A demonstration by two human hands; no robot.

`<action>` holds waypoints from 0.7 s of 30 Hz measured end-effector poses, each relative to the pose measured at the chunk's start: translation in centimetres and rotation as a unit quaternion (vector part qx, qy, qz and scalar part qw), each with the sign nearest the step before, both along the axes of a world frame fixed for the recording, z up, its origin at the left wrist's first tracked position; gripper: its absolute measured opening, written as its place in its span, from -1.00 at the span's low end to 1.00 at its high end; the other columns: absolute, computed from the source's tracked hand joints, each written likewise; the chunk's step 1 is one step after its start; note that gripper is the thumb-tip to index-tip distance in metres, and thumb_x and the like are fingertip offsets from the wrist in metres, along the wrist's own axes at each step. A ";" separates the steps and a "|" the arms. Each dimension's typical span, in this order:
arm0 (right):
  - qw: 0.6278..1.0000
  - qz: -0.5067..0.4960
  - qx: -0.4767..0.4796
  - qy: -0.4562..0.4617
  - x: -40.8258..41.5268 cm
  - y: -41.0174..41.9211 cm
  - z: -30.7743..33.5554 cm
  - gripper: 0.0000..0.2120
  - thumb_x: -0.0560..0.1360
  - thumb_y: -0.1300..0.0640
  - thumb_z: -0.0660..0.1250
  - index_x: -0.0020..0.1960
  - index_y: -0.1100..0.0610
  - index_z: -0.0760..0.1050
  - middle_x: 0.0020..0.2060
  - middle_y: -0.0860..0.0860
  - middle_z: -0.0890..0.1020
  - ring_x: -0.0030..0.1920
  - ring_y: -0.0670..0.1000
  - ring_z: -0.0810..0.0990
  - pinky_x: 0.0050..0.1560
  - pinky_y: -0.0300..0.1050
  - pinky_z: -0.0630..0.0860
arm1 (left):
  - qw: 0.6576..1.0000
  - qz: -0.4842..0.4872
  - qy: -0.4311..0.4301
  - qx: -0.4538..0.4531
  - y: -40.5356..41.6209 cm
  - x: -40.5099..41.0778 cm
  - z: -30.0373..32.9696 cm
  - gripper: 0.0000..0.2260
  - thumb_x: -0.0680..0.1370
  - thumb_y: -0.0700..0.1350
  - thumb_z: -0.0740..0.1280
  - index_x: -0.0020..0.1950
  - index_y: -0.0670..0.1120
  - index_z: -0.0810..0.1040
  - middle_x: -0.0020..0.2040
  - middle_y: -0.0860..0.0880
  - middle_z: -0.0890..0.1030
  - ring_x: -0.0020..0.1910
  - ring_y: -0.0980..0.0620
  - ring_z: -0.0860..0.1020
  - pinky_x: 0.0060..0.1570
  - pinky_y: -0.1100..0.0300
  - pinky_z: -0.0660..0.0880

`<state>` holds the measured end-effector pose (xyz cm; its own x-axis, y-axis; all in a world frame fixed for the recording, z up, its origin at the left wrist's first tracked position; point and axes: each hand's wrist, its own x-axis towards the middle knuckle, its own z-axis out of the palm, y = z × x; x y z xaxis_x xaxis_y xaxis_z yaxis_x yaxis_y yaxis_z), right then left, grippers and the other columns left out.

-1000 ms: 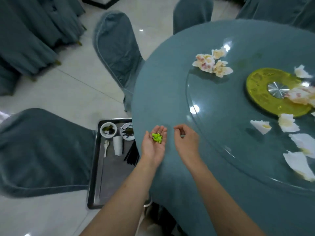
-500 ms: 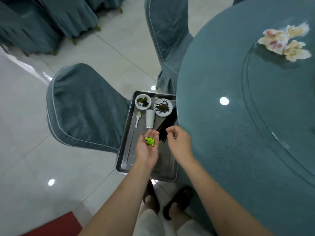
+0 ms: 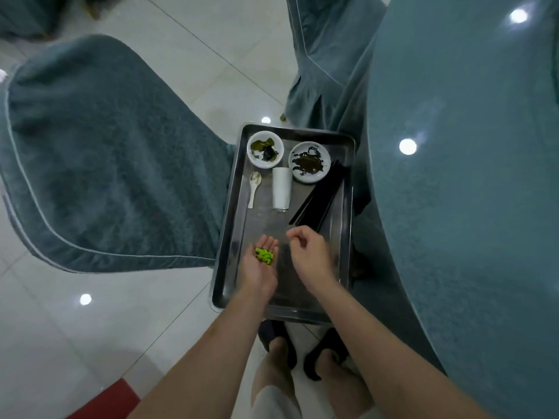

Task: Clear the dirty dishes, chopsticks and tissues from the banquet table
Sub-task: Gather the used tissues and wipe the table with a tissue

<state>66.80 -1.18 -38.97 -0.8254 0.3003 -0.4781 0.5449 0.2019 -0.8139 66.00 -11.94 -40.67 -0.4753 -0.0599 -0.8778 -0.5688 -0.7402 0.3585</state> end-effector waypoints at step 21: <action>0.999 -0.004 0.002 -0.032 -5.6 -5.0 -18.9 -0.77 0.54 0.32 0.26 -0.05 0.06 0.62 -0.13 -0.06 0.68 -0.11 -0.13 0.61 -0.20 -0.51 0.39 | 0.977 -0.035 0.058 -0.201 -3.7 -6.0 -19.2 -0.76 0.68 -0.14 0.20 0.21 -0.12 0.64 0.14 -0.07 0.68 0.13 0.00 0.63 0.21 0.09 0.51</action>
